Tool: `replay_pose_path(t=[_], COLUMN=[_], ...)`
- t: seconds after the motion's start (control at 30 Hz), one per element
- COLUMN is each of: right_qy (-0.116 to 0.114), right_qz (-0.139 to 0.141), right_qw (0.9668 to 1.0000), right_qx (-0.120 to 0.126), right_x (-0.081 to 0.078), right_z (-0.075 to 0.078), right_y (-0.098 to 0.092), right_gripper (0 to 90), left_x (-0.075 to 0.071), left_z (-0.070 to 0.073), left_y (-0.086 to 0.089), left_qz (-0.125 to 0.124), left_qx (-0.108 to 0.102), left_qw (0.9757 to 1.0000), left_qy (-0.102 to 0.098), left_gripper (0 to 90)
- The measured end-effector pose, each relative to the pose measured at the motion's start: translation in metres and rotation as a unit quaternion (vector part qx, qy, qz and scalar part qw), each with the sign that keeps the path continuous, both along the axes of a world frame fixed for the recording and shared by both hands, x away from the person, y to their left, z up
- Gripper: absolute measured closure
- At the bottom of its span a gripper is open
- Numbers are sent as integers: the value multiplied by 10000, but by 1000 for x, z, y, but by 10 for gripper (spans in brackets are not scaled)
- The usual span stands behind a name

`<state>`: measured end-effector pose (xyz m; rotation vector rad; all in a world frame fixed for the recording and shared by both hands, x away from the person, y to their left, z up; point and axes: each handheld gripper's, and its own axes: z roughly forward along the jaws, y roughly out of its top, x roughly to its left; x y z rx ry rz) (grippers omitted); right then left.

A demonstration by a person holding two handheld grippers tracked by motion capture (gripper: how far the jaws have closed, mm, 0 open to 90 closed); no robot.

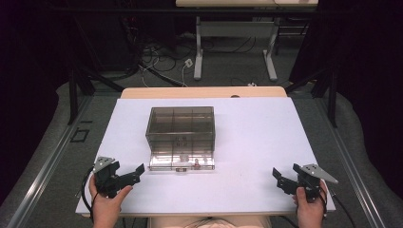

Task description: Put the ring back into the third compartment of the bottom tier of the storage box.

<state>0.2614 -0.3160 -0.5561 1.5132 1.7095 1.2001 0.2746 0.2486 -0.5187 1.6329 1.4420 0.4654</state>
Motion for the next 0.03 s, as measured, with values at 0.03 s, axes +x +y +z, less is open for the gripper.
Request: replay_pose_path(t=[0.03], right_qy=[-4], right_qz=[-2], right_qw=[10000], right_qx=[-9], right_x=[0], right_z=[0], right_y=[0], right_gripper=[140], left_x=[0], left_z=[0], left_y=[0], left_qz=[-2], left_qx=[-9], left_qw=[10000], left_qy=[4], left_gripper=[6])
